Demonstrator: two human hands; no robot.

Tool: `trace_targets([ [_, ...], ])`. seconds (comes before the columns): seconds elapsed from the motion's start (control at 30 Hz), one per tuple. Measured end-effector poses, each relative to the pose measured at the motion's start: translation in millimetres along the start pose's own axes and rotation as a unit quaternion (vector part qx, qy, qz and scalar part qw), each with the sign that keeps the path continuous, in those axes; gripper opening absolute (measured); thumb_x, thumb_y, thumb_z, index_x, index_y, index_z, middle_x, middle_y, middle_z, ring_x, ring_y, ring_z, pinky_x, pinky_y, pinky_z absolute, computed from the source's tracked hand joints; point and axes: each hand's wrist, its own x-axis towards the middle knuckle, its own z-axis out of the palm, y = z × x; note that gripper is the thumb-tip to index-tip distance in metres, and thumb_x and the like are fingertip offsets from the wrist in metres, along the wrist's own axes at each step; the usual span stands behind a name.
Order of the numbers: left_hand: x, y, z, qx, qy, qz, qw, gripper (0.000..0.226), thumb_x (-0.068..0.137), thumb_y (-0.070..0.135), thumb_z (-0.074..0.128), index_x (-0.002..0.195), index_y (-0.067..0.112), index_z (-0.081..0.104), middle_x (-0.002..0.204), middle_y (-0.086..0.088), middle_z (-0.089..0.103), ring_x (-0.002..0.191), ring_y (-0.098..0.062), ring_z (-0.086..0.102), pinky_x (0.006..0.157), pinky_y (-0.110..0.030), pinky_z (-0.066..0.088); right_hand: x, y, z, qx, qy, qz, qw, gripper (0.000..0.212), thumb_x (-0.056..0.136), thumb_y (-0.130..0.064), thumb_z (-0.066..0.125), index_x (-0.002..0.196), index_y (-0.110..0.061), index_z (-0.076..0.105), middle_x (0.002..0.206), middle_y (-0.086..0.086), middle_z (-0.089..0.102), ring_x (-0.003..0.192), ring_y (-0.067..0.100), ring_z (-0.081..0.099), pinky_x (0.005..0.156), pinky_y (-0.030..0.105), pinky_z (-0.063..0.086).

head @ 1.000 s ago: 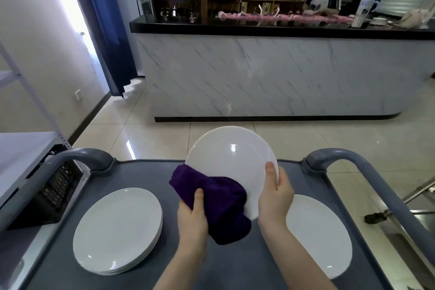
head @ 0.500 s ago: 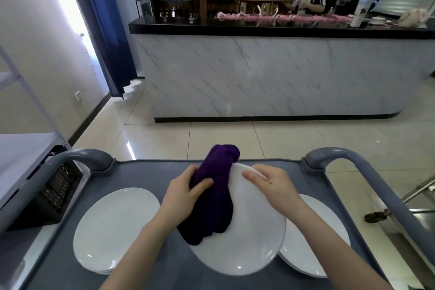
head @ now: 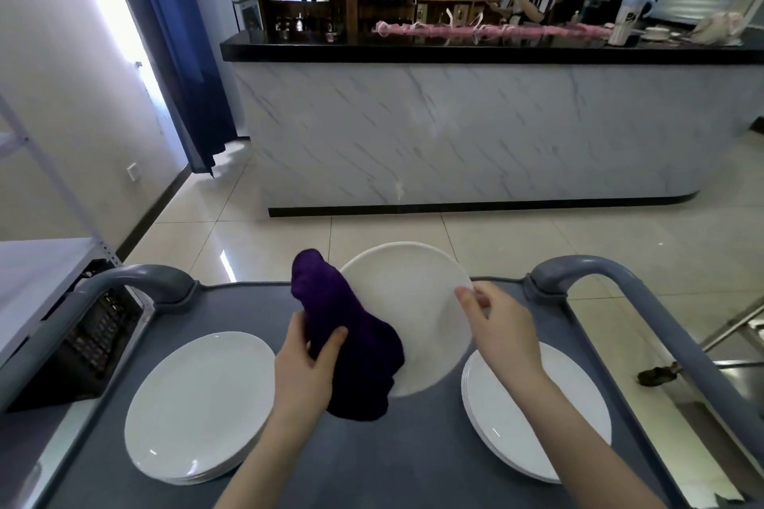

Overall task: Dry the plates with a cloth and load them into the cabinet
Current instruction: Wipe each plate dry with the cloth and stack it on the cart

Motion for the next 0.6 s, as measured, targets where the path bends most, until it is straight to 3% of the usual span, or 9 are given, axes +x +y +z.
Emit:
trace_targets([
  [0.1,-5,1,9,0.071,0.061,0.047,0.994,0.035,0.093,0.025,0.065,0.093,0.055,0.048,0.09,0.031,0.065,0.085,0.006,0.061,0.067,-0.02,0.047,-5,-10,3,0.019,0.071,0.026,0.997,0.032,0.093,-0.051,0.058,0.095,-0.02,0.05,0.087,-0.005,0.059,0.077,0.017,0.059,0.06,0.033,0.045],
  [0.2,-15,-2,17,0.094,0.088,0.084,0.988,0.039,0.092,0.022,0.064,0.093,0.057,0.046,0.091,0.029,0.063,0.084,0.004,0.059,0.065,-0.016,0.044,-15,-34,17,0.196,-0.026,0.094,0.976,0.034,0.09,-0.055,0.059,0.089,-0.021,0.058,0.087,-0.005,0.068,0.076,0.018,0.07,0.069,0.044,0.06],
  [0.27,-21,-9,20,0.122,0.074,0.125,0.982,0.045,0.09,0.017,0.065,0.094,0.058,0.046,0.092,0.029,0.063,0.085,0.005,0.059,0.066,-0.01,0.044,-22,-46,27,0.25,-0.094,0.145,0.953,0.033,0.088,-0.061,0.057,0.094,-0.028,0.06,0.098,-0.004,0.069,0.085,0.018,0.071,0.075,0.042,0.062],
  [0.33,-25,-18,21,0.167,0.06,0.168,0.97,0.051,0.085,0.004,0.068,0.099,0.049,0.049,0.088,0.021,0.064,0.081,-0.001,0.06,0.064,-0.012,0.044,-26,-54,34,0.3,-0.117,0.191,0.927,0.04,0.086,-0.062,0.06,0.105,-0.027,0.059,0.104,-0.002,0.066,0.094,0.021,0.069,0.072,0.038,0.063],
  [0.4,-27,-26,21,0.236,0.051,0.235,0.942,0.054,0.071,-0.011,0.076,0.11,0.022,0.058,0.091,0.008,0.066,0.077,-0.01,0.058,0.064,-0.017,0.043,-28,-60,39,0.337,-0.127,0.231,0.904,0.049,0.086,-0.06,0.063,0.109,-0.017,0.058,0.104,0.004,0.067,0.096,0.025,0.069,0.068,0.038,0.063],
  [0.47,-27,-35,22,0.278,0.043,0.287,0.915,0.058,0.057,-0.02,0.081,0.109,0.001,0.065,0.098,-0.008,0.069,0.088,-0.017,0.057,0.071,-0.023,0.049,-29,-62,44,0.339,-0.128,0.249,0.898,0.047,0.089,-0.051,0.063,0.102,-0.006,0.059,0.102,0.011,0.069,0.095,0.027,0.069,0.069,0.044,0.063],
  [0.53,-28,-37,22,0.289,0.027,0.294,0.911,0.059,0.053,-0.019,0.084,0.108,-0.004,0.067,0.104,-0.012,0.07,0.096,-0.015,0.055,0.077,-0.031,0.054,-29,-59,48,0.335,-0.116,0.254,0.9,0.033,0.093,-0.035,0.061,0.093,-0.002,0.058,0.098,0.013,0.069,0.092,0.027,0.067,0.075,0.047,0.061],
  [0.6,-28,-41,18,0.282,-0.006,0.296,0.913,0.058,0.056,-0.014,0.087,0.109,-0.003,0.067,0.107,-0.011,0.07,0.1,-0.012,0.056,0.08,-0.033,0.056,-30,-54,49,0.325,-0.104,0.249,0.906,0.02,0.091,-0.019,0.055,0.08,-0.002,0.053,0.083,0.011,0.062,0.08,0.025,0.057,0.068,0.038,0.051],
])
